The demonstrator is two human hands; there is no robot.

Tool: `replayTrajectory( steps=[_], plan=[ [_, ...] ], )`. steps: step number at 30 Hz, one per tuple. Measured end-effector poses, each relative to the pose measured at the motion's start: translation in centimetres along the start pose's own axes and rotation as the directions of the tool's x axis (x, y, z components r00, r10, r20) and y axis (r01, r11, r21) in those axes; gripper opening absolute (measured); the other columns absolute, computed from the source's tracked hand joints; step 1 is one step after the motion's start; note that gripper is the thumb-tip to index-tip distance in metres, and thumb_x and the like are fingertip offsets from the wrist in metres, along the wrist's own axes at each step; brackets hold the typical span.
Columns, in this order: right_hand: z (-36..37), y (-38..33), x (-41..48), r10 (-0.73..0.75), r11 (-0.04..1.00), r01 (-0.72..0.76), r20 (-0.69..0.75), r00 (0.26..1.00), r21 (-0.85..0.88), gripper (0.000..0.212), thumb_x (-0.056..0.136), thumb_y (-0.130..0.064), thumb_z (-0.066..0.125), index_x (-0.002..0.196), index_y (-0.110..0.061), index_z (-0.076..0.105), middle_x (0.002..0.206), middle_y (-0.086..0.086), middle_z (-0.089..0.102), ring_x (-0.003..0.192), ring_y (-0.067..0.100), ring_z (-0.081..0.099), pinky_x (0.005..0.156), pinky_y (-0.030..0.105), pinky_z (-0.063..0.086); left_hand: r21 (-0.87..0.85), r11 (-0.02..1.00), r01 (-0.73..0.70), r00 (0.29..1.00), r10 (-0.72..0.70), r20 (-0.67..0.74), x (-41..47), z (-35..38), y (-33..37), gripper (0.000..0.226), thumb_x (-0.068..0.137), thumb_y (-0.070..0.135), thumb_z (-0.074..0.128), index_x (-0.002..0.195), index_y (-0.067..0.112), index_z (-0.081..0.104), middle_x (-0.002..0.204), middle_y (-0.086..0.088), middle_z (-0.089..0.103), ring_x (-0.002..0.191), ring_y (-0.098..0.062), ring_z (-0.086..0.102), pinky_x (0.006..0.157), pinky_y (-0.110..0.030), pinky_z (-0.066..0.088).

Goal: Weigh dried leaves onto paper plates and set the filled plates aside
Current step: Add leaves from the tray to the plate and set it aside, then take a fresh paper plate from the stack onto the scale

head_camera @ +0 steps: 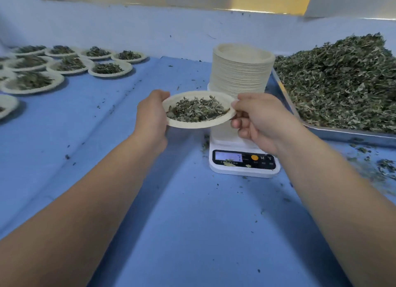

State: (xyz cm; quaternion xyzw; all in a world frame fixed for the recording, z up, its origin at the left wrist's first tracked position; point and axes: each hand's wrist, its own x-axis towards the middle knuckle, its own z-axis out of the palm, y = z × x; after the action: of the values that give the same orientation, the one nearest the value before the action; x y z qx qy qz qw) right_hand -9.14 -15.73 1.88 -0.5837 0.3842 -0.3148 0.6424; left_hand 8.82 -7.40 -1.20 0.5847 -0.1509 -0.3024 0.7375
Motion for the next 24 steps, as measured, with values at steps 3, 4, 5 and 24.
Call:
replayTrajectory(
  steps=[3,4,5,24],
  plan=[
    [4.2,-0.1,0.2,0.055,0.997,-0.060,0.092,0.994,0.052,0.008,0.098,-0.005,0.055,0.093,-0.006,0.061,0.057,0.002,0.061,0.046,0.012,0.061,0.039,0.021,0.042,-0.012,1.000,-0.025,0.996,0.024,-0.081,0.9,-4.2,1.8,0.021,0.099,0.024,0.050,0.106,0.015,0.068,0.089,-0.001,0.069,0.070,-0.015,0.064,0.071,-0.031,0.049],
    [5.8,0.0,0.3,0.072,0.996,-0.078,0.112,0.991,0.050,0.008,0.098,-0.006,0.055,0.093,-0.006,0.062,0.055,0.001,0.062,0.048,0.012,0.063,0.038,0.020,0.042,-0.014,0.999,-0.037,0.991,0.035,-0.133,1.3,-5.8,2.3,0.022,0.098,0.023,0.049,0.104,0.016,0.069,0.090,-0.002,0.070,0.072,-0.017,0.064,0.071,-0.031,0.049],
    [7.5,0.2,0.5,0.083,0.996,-0.088,0.125,0.989,0.029,0.009,0.097,-0.007,0.054,0.094,-0.007,0.063,0.055,-0.001,0.063,0.049,0.011,0.065,0.038,0.019,0.040,-0.014,0.999,-0.049,0.980,0.045,-0.192,1.8,-7.3,2.8,0.023,0.098,0.022,0.047,0.100,0.016,0.069,0.089,-0.002,0.070,0.073,-0.018,0.064,0.072,-0.032,0.049],
    [31.6,4.5,11.0,0.174,0.969,-0.196,0.147,0.974,0.152,0.024,0.100,0.006,0.038,0.121,0.002,0.049,0.093,0.015,0.060,0.044,0.015,0.064,0.044,0.025,0.054,0.463,0.865,-0.194,0.901,0.344,-0.264,9.4,-24.7,4.2,0.029,0.094,0.022,0.049,0.118,0.022,0.066,0.110,0.007,0.070,0.100,0.002,0.064,0.095,-0.030,0.052]
  ],
)
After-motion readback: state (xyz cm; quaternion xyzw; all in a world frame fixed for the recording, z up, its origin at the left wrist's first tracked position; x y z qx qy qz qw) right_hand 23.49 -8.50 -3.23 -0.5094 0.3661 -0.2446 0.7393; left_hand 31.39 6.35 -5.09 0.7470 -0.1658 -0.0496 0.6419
